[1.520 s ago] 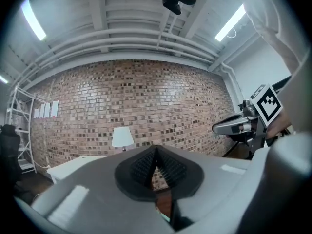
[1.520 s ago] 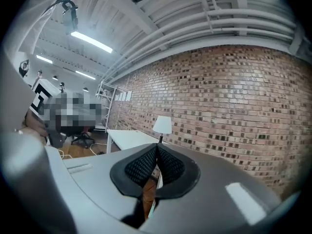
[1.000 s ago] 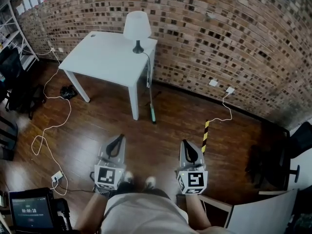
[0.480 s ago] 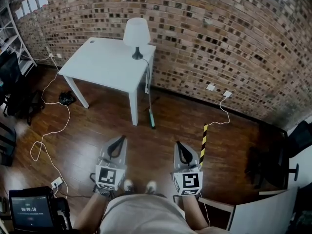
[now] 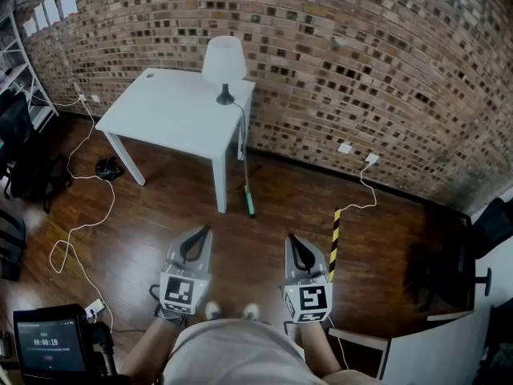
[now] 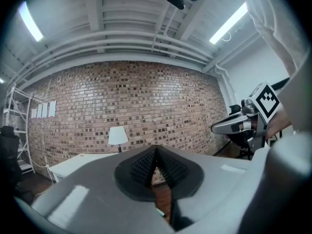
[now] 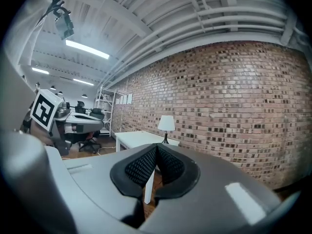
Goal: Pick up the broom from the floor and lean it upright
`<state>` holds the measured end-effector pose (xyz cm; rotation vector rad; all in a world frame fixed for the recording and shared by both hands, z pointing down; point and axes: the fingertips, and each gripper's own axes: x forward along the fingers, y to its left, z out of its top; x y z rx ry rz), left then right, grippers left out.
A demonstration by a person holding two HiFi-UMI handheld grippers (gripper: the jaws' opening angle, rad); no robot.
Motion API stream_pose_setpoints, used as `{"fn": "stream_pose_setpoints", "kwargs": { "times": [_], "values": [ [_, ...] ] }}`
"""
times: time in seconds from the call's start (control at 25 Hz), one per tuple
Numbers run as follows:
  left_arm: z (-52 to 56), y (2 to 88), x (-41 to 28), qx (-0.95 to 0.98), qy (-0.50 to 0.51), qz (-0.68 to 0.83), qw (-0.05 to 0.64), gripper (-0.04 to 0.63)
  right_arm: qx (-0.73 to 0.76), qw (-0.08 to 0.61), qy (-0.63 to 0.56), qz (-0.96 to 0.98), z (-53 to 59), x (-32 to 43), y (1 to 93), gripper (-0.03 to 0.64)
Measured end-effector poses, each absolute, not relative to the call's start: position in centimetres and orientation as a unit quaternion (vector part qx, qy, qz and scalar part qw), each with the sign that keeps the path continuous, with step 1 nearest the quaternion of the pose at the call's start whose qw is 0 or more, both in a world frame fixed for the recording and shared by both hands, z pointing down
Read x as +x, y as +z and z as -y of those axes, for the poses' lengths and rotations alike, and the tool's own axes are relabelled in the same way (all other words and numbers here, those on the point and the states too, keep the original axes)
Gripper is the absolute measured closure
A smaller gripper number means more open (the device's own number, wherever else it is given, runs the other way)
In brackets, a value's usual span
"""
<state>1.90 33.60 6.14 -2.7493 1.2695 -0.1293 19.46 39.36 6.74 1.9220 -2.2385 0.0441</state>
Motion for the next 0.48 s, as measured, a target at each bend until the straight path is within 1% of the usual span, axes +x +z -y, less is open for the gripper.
{"fn": "stream_pose_setpoints", "kwargs": {
  "times": [0.24, 0.48],
  "values": [
    [-33.4, 6.4, 2.1, -0.907, -0.038, -0.414, 0.064, 0.594, 0.65, 0.091, 0.009, 0.755, -39.2, 19.5, 7.5, 0.604],
    [-32.1, 5.9, 0.8, -0.909, -0.04, -0.41, 0.063, 0.594, 0.651, 0.1, 0.01, 0.752, -38.0, 18.0, 6.6, 0.604]
  ]
}}
